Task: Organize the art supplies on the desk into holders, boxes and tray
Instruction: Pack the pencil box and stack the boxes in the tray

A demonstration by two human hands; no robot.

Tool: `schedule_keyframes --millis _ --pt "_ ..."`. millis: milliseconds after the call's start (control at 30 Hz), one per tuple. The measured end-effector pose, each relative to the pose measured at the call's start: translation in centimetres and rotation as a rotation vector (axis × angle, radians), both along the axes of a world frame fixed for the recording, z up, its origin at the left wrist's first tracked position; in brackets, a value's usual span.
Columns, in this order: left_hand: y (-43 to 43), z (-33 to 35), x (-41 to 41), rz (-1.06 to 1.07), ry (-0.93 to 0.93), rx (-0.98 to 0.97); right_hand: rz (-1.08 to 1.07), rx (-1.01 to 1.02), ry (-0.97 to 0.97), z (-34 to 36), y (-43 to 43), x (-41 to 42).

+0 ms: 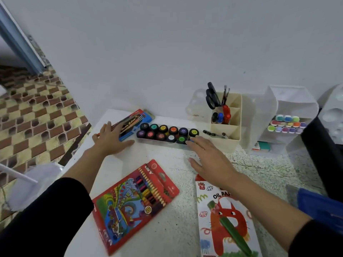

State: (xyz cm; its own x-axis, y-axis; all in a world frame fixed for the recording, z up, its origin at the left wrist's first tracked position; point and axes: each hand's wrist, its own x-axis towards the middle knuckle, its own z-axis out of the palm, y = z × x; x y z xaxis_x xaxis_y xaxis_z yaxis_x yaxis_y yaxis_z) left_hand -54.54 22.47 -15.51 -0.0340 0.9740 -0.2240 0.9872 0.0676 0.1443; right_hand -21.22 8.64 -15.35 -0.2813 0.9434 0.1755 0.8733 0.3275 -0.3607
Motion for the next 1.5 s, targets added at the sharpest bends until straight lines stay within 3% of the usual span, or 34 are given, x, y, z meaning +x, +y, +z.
schedule_keyframes --millis 200,333,433,600,700,833,1033,1300,1500 --pt "-0.6 -0.4 -0.4 0.035 -0.110 0.229 -0.036 -0.021 -0.030 -0.6 0.6 -0.5" --pt "-3.5 0.7 0.4 0.202 -0.381 0.391 -0.038 -0.055 0.031 -0.5 0.1 -0.3" --pt "-7.2 1.6 1.5 0.154 -0.616 0.481 -0.061 -0.078 0.189 -0.2 -1.1 0.1" --pt "-14.2 3.4 5.7 -0.074 -1.002 0.343 -0.103 -0.086 0.363 1.1 -4.6 2.0" --pt "-17.1 3.8 9.0 -0.252 -1.069 0.249 -0.125 -0.152 0.447 1.9 -7.3 4.1" --pt "-19.7 3.8 13.5 -0.430 -0.989 0.173 -0.157 -0.208 0.473 3.1 -11.8 8.5" --pt "-22.9 4.2 20.0 -0.660 -0.887 -0.051 -0.185 -0.242 0.290 4.4 -17.3 17.0" --pt "-25.9 4.5 25.7 -0.859 -0.426 -0.093 -0.071 -0.596 -0.100 5.6 -23.6 23.7" --pt "-26.9 3.3 25.9 -0.870 -0.171 -0.165 0.021 -0.427 -0.304 4.0 -26.0 23.3"
